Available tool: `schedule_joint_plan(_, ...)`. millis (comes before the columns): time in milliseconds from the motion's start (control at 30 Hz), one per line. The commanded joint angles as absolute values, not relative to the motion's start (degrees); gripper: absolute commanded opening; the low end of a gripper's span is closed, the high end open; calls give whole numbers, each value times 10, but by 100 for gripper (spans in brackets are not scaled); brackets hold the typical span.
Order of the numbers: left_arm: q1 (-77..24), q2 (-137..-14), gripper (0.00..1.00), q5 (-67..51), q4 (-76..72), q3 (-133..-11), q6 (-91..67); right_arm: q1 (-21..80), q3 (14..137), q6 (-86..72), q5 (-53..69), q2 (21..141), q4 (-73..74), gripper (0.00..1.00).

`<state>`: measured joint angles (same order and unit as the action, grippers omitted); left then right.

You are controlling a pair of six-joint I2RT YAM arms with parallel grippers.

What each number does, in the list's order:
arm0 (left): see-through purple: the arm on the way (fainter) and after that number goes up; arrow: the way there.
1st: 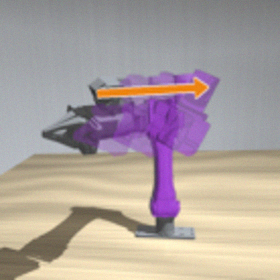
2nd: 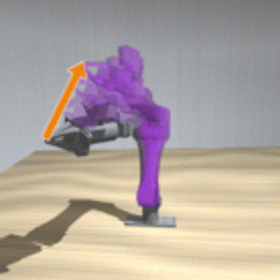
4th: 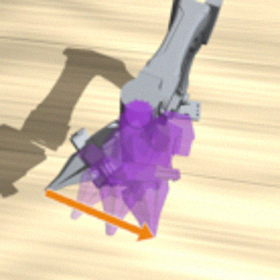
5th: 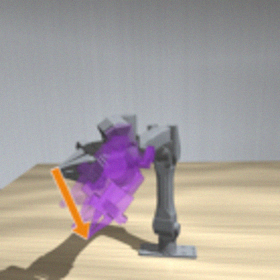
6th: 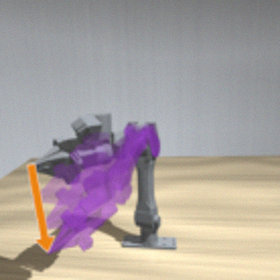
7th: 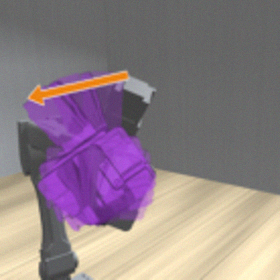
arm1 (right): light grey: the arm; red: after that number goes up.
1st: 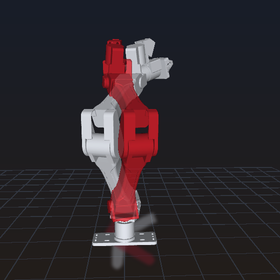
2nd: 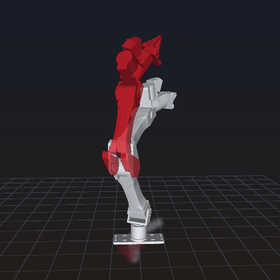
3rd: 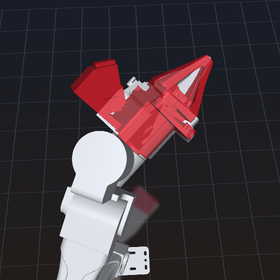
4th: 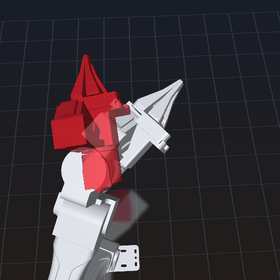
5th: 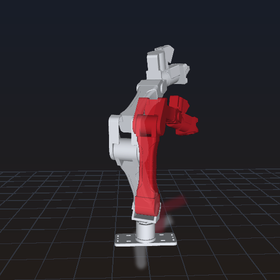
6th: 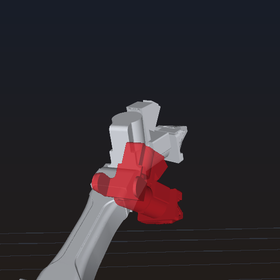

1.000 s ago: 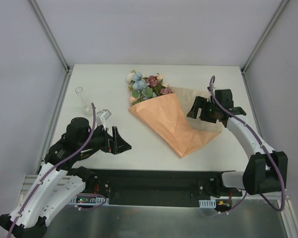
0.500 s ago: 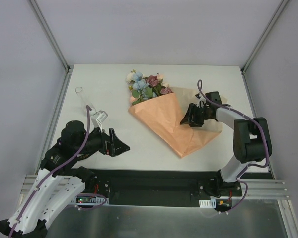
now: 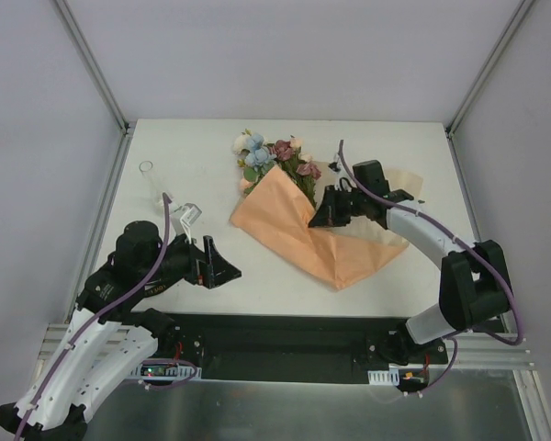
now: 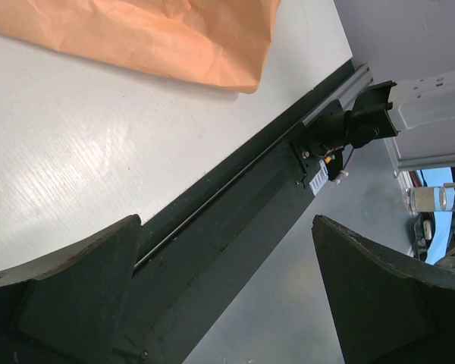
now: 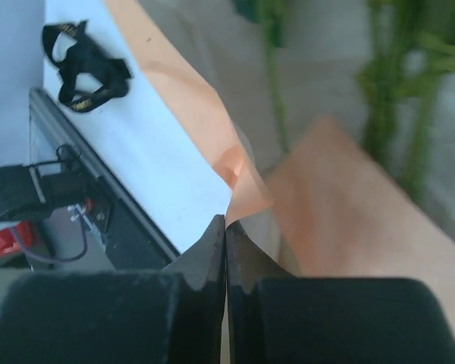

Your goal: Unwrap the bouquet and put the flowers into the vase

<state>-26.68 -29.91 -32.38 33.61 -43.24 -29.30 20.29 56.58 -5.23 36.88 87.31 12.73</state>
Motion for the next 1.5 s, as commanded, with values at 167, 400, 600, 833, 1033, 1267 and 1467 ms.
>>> schedule_joint_plan(167, -271, -265, 94, -243, 339, -467, -284, 439, 635, -97, 248, 881, 128, 1)
schedule_joint_plan(400, -271, -222, 95, -206, 341, -472, -293, 576, 721, -156, 222, 1042, 89, 6)
schedule_joint_plan(600, -271, -221, 95, -191, 360, -469, -297, 569, 736, -152, 229, 1024, 93, 46)
schedule_joint_plan(833, -271, -259, 95, -185, 361, -447, -310, 514, 679, -142, 195, 909, 134, 66)
schedule_joint_plan(1033, -271, -331, 95, -204, 352, -446, -297, 483, 656, -107, 98, 852, 206, 74)
schedule_joint_plan(1267, -271, -440, 94, -275, 316, -431, -268, 375, 741, -85, 55, 876, 355, 78)
schedule_joint_plan(1467, -271, -545, 87, -320, 194, -361, -300, 311, 735, -96, 55, 905, 393, 81)
